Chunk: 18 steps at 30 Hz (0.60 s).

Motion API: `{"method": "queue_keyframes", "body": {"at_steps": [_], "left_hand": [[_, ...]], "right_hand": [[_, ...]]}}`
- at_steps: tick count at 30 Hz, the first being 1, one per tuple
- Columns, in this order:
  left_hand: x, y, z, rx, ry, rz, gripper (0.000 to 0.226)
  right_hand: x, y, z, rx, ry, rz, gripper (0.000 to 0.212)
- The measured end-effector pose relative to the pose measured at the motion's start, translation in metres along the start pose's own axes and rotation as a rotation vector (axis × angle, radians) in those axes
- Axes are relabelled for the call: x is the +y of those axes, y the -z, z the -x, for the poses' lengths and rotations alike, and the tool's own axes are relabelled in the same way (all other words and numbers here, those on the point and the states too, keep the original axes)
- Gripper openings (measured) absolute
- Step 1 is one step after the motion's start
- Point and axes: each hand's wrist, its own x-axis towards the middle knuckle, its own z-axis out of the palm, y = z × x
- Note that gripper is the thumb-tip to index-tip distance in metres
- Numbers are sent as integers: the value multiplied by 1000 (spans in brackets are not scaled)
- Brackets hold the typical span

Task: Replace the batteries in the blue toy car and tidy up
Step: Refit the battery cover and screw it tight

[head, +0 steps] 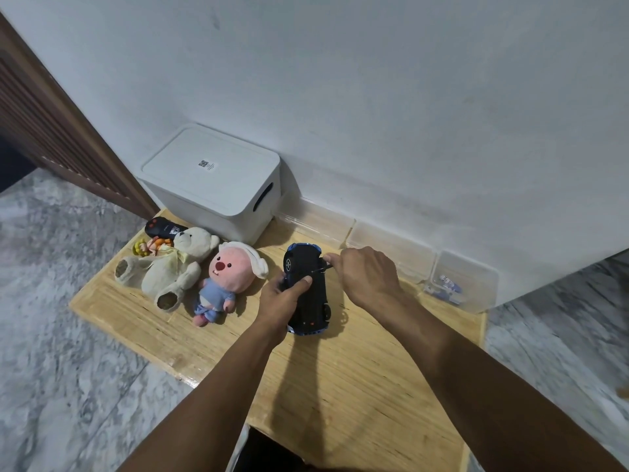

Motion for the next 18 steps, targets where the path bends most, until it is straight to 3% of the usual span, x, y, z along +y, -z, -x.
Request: {"method": "queue_keyframes", "body": {"at_steps": [7, 13, 18], "left_hand": [[3, -3, 0, 19, 13, 16, 20], [1, -2, -2, 18, 13, 4, 25], [3, -1, -1, 29, 9, -9, 27]], "right_hand": [[2, -6, 3, 23, 99, -104, 15], [0, -4, 0, 36, 27, 34, 49], [0, -1, 5, 17, 65, -155, 23]]}}
